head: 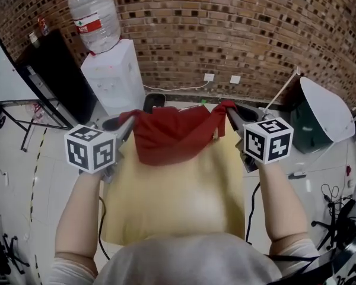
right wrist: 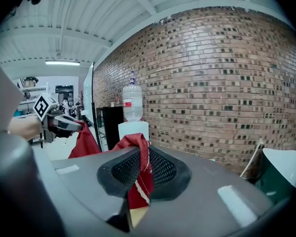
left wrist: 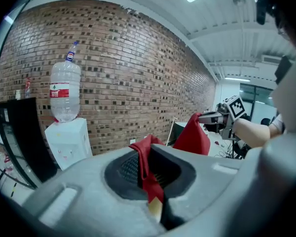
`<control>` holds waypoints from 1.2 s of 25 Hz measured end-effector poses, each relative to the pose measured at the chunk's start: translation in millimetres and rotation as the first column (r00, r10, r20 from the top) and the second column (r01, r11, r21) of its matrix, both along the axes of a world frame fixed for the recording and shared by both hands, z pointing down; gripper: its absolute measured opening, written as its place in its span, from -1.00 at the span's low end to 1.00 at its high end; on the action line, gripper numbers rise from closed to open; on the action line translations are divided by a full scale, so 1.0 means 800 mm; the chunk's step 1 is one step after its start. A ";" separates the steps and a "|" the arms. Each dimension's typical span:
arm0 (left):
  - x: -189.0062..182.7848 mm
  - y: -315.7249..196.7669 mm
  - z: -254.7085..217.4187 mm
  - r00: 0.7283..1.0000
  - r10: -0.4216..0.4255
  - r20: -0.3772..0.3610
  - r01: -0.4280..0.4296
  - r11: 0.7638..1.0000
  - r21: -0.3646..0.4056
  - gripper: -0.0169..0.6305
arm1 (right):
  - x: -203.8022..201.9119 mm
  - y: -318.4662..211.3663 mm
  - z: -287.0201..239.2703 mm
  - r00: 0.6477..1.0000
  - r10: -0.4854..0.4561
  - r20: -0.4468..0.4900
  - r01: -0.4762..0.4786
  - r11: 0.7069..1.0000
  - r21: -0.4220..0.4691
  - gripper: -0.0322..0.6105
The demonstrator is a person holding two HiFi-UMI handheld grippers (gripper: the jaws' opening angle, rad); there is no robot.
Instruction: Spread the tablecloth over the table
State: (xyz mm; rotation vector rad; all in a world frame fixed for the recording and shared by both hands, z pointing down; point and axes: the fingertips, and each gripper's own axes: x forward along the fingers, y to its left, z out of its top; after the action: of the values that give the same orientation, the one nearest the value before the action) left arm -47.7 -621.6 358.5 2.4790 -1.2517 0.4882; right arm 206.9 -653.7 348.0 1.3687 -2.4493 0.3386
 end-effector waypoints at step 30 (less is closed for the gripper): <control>-0.167 -0.282 0.059 0.970 -0.192 0.149 0.196 0.980 -0.014 -0.92 | 0.110 -0.265 0.074 0.919 0.307 -0.246 -0.330 0.943 -0.054 -0.81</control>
State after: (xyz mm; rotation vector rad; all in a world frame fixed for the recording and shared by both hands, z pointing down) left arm -181.6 -847.4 405.3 2.3007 -1.5153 0.6413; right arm 295.2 -865.5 407.4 1.6644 -1.9941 0.3397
